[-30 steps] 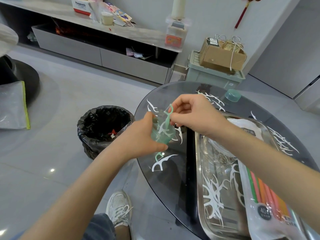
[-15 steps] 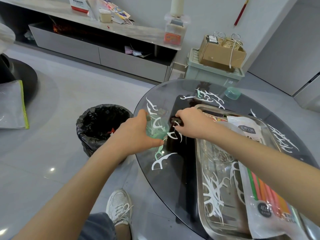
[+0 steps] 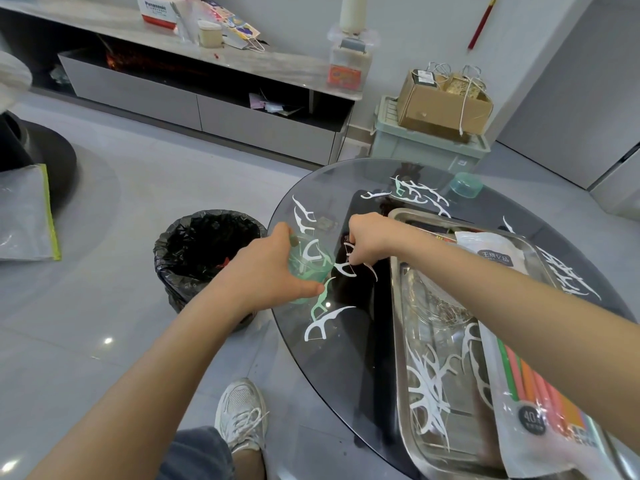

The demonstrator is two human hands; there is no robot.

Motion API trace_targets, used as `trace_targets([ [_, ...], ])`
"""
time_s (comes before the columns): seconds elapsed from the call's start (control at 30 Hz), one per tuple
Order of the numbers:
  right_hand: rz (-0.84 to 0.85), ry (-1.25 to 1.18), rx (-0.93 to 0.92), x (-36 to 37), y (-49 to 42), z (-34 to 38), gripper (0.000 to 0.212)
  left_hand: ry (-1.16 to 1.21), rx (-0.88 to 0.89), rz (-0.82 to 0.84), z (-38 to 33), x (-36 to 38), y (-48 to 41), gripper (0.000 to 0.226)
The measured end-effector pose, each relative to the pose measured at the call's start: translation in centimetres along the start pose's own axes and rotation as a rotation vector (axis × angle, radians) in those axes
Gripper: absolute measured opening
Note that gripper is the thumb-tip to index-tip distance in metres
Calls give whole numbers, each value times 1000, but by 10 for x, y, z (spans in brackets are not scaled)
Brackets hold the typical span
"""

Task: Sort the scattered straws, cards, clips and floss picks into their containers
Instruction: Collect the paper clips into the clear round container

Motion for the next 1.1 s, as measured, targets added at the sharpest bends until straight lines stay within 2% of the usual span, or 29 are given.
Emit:
trace_targets([
  [0.17,-15,98,-13,-2,2,5,21,-20,-1,7,1,1,2,68],
  [0.27,-61,129,-25,2,1,6,30,-23,-8,19,0,2,1,71],
  [0.67,-95,45,-41,1,1,2,35,-53,-7,32,2,0,3,68],
  [0.8,-28,8,-24,-1,1,0,24,-46,-2,30,1,-1,2,69],
  [0.9,-75,-27,-60,-8,6,-3,9,-52,-1,37,1,0,2,70],
  [1.0,-85,-63,-135,-13,17,-2,23,-52,-8,41,3,-2,2,70],
  [1.1,-50,15,-211,-1,27,7,48,-62,-14,47,3,-3,2,67],
])
Point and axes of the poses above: each hand's wrist, its own y-axis away from the middle knuckle, its own x-axis out of the palm, z = x × y, the point moved 6 cm from there along -y, towards the middle knuckle, and after that the axes turned 1 degree about x, right-handed, at the moved point
